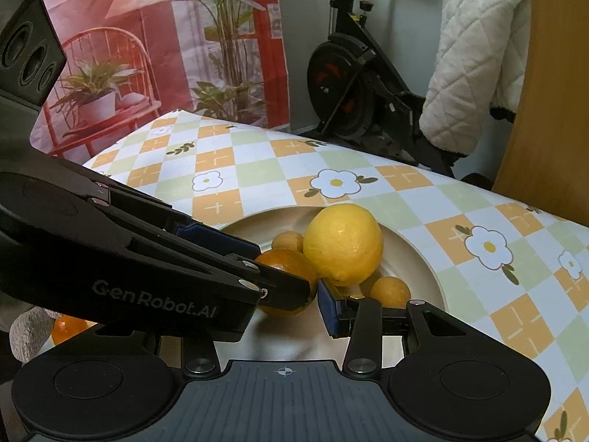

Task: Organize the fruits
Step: 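Carry the second orange fruit onto the plate and open both grippers, then withdraw both tools toward a bright orange tangerine on the cloth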

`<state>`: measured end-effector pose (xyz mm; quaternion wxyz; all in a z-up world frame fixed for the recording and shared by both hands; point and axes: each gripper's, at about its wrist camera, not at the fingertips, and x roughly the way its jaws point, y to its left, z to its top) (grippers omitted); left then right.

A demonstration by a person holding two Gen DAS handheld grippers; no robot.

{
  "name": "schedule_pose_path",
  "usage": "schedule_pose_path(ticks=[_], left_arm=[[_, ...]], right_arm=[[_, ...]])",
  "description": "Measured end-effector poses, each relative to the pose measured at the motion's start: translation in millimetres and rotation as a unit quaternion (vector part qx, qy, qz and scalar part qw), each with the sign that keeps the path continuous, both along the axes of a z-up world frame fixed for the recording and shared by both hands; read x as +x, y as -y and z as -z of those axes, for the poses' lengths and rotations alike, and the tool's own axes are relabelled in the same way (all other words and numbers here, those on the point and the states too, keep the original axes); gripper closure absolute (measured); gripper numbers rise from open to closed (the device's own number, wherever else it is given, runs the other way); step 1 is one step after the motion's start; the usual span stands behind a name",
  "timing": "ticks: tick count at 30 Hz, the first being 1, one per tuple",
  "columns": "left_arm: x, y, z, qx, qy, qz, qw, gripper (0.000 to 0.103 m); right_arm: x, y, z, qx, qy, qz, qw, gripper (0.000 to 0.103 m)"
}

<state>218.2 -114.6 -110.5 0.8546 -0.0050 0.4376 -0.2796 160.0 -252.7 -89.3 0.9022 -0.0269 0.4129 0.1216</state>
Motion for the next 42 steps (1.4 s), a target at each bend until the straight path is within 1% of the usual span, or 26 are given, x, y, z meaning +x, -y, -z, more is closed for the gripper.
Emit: schedule_pose_path(ticks=[5, 15, 21, 26, 32, 36, 42], left_arm=[[1, -2, 1, 0.004, 0.000, -0.002, 1.0000, 0.059], [-2, -8, -4, -0.006, 0.000, -0.012, 0.9999, 0.060], [-8, -13, -15, -0.006, 0.011, -0.018, 0.9998, 0.059], [-17, -24, -27, -0.011, 0.020, -0.021, 0.9995, 0.059], [-37, -41, -41, -0.022, 0.031, -0.027, 0.9989, 0.059], [-60, -56, -50, -0.027, 0.043, -0.028, 0.9983, 0.059], [-93, -78, -51, -0.029, 0.033, -0.032, 0.9985, 0.059]], right_arm=[[2, -2, 3, 0.001, -0.001, 0.002, 1.000, 0.064], [4, -6, 3, -0.004, -0.003, 0.020, 1.000, 0.065], [0, -10, -7, -0.011, 0.005, 0.022, 1.000, 0.065], [-11, -8, -21, -0.010, 0.014, 0.019, 1.000, 0.064], [-30, -11, -38, -0.013, 0.015, 0.000, 1.000, 0.064], [-49, -20, -47, -0.015, 0.015, -0.021, 1.000, 0.064], [-78, -38, -53, -0.024, 0.007, -0.055, 0.998, 0.064]])
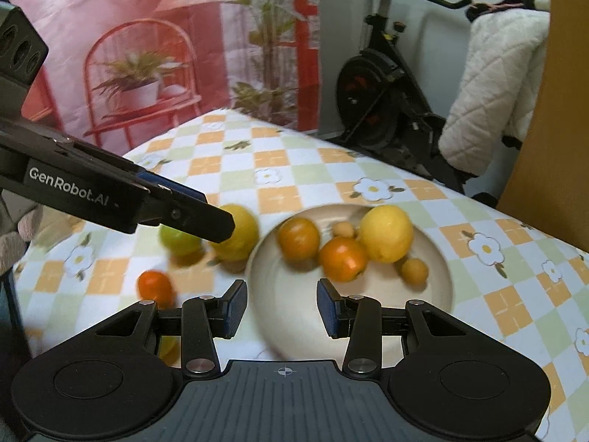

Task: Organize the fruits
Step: 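Withdraw both tools toward a bright orange tangerine on the cloth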

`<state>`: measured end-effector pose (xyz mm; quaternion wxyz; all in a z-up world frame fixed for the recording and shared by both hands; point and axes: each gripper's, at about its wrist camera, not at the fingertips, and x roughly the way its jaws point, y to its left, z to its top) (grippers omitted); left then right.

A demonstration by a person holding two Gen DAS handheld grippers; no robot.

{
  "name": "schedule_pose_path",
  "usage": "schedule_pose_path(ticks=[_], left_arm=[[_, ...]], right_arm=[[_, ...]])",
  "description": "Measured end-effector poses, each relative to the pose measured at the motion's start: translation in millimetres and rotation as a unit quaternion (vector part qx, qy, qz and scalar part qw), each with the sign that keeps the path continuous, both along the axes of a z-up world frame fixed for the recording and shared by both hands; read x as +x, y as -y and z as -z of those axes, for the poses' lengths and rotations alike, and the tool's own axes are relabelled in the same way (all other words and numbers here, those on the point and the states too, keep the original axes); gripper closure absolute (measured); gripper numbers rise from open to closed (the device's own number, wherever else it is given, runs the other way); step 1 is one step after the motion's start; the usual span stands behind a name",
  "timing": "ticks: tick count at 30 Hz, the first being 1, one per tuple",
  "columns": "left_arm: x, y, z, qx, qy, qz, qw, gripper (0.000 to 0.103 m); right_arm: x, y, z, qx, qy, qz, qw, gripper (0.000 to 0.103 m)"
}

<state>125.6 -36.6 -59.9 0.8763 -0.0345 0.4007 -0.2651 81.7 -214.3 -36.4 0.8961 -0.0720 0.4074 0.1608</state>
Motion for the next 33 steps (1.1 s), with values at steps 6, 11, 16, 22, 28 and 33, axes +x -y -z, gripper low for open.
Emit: schedule_pose_path(ticks=[6, 11, 16, 22, 28, 33], left_arm=[[-30, -19, 7, 0.006, -0.017, 0.000, 0.9998, 0.059], [-51, -30, 20, 0.008, -0.041, 0.003, 0.9991, 0.059], [-65, -38, 32, 0.006, -0.062, 0.006, 0.9980, 0.059], [-72, -42, 42, 0.010, -0.081, 0.014, 0.9965, 0.059], [-76, -39, 49, 0.014, -0.095, 0.018, 0.9952, 0.059], [-76, -39, 52, 0.014, -0.100, 0.020, 0.9947, 0.059]], right_arm=[[-28, -22, 4, -0.007, -0.021, -0.032, 0.999, 0.064], [-45, -38, 16, -0.012, -0.051, -0.061, 0.997, 0.064], [-59, -49, 23, -0.006, -0.074, -0.079, 0.994, 0.064], [-69, -62, 26, 0.002, -0.093, -0.104, 0.990, 0.064], [-72, -70, 32, 0.008, -0.113, -0.122, 0.986, 0.065], [-74, -75, 42, 0.012, -0.139, -0.130, 0.982, 0.064]])
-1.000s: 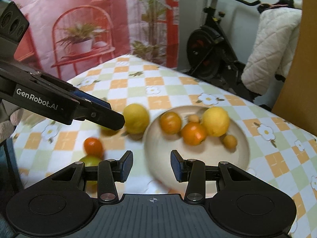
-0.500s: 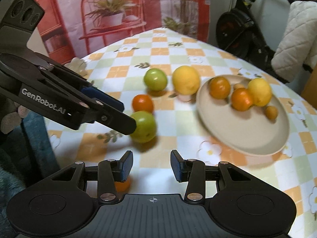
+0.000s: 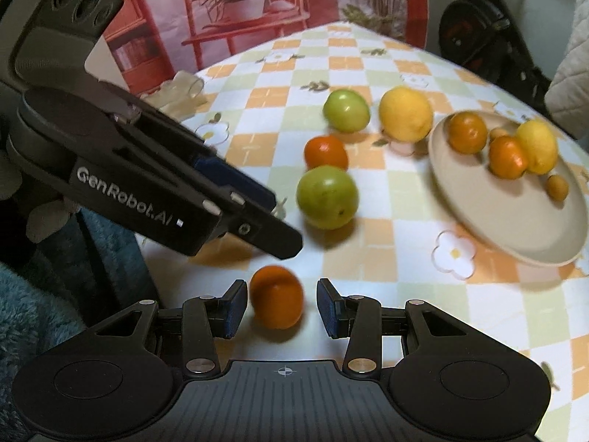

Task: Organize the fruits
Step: 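Withdraw both tools toward a bright orange tangerine on the cloth, then close both grippers together around the bright orange tangerine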

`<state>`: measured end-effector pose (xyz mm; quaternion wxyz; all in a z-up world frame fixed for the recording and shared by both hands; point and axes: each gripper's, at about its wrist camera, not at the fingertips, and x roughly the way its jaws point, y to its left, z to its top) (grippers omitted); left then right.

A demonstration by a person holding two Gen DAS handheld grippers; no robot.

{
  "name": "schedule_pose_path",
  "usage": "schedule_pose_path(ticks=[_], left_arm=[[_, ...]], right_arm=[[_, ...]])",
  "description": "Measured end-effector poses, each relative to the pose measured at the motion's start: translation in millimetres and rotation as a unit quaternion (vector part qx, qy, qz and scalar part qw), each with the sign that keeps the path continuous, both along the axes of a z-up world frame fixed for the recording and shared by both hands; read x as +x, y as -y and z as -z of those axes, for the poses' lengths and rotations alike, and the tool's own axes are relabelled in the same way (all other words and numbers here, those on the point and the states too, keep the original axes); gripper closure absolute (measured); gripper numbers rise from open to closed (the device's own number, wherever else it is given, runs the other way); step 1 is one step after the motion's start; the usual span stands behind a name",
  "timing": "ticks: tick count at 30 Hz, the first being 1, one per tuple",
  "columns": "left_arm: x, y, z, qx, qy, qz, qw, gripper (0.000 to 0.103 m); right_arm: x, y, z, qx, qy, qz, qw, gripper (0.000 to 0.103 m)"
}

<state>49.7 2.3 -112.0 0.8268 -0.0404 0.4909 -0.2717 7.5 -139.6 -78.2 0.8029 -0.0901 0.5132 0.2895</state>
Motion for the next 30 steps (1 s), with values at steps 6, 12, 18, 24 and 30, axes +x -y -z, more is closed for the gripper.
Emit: schedule_pose_path(ticks=[6, 12, 18, 24, 30], left_arm=[[-1, 3, 5, 0.001, -0.013, 0.008, 0.9999, 0.059], [-2, 6, 13, 0.001, -0.028, 0.015, 0.9995, 0.059], [1, 8, 19, -0.011, -0.026, 0.015, 0.9995, 0.058], [3, 12, 21, -0.019, -0.026, 0.019, 0.9993, 0.058], [9, 20, 26, -0.027, -0.027, 0.029, 0.9988, 0.063]], right_arm=[[-2, 2, 10, -0.003, -0.018, 0.006, 1.000, 0.068], [1, 10, 9, -0.001, -0.011, 0.021, 1.000, 0.073], [4, 13, 12, -0.001, -0.013, 0.028, 1.000, 0.073], [4, 15, 13, 0.000, -0.008, 0.035, 0.999, 0.073], [5, 17, 14, -0.003, 0.000, 0.042, 0.999, 0.074]])
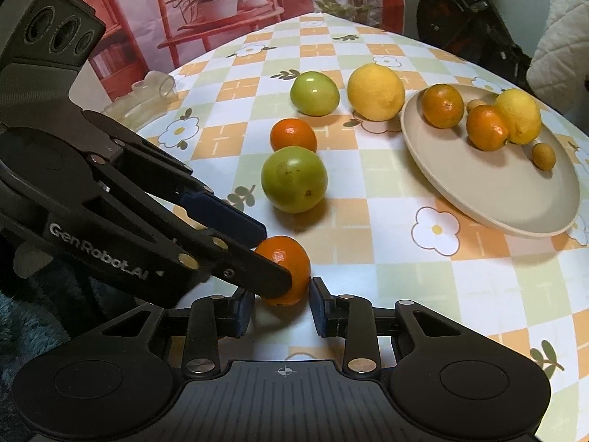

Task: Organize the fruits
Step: 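Close both grippers together around the bright orange tangerine, then carry the tangerine between both grippers onto the beige plate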

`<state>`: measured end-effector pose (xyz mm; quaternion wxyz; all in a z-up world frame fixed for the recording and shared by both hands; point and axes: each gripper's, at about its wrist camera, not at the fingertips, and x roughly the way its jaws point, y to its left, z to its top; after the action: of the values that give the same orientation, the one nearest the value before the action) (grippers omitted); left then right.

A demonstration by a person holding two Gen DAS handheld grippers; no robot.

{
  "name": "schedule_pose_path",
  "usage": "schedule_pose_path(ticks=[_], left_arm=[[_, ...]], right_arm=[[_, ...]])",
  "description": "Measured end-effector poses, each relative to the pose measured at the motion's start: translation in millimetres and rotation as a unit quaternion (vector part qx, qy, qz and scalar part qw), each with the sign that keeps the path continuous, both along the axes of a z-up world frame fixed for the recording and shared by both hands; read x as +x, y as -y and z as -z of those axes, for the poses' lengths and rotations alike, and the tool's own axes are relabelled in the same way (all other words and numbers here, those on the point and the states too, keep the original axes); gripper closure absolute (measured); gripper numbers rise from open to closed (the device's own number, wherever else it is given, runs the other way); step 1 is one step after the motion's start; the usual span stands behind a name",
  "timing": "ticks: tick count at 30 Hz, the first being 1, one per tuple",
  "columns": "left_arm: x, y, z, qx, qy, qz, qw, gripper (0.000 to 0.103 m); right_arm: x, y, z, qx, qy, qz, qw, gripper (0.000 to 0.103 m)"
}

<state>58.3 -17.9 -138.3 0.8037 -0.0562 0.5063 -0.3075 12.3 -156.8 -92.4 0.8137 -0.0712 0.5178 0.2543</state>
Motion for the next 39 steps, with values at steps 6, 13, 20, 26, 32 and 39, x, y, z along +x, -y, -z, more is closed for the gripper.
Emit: schedule_pose_path(ticks=[6, 13, 20, 26, 32, 39], left_arm=[[7, 9, -6, -0.005, 0.016, 0.002, 0.9999, 0.064], [20, 24, -26, -0.013, 0.045, 0.000, 0.9989, 0.064], [41, 35, -57, -0.032, 0.079, -0.001, 0.9964, 0.066], [64, 50, -76, -0.045, 0.100, -0.002, 0.9940, 0.066], [86, 71, -80, -0.044, 0.108, 0.010, 0.9931, 0.066], [114, 93, -64, -0.036, 0.095, 0.024, 0.9945, 0.066]], right_arm=[[5, 6, -4, -0.007, 0.017, 0.016, 1.000, 0.074], [15, 19, -22, -0.015, 0.051, 0.030, 0.998, 0.074], [31, 35, -50, -0.022, 0.097, 0.042, 0.994, 0.074], [48, 47, -70, -0.030, 0.133, 0.056, 0.989, 0.074], [66, 64, -75, -0.043, 0.150, 0.070, 0.985, 0.074], [83, 86, -59, -0.051, 0.143, 0.094, 0.984, 0.074]])
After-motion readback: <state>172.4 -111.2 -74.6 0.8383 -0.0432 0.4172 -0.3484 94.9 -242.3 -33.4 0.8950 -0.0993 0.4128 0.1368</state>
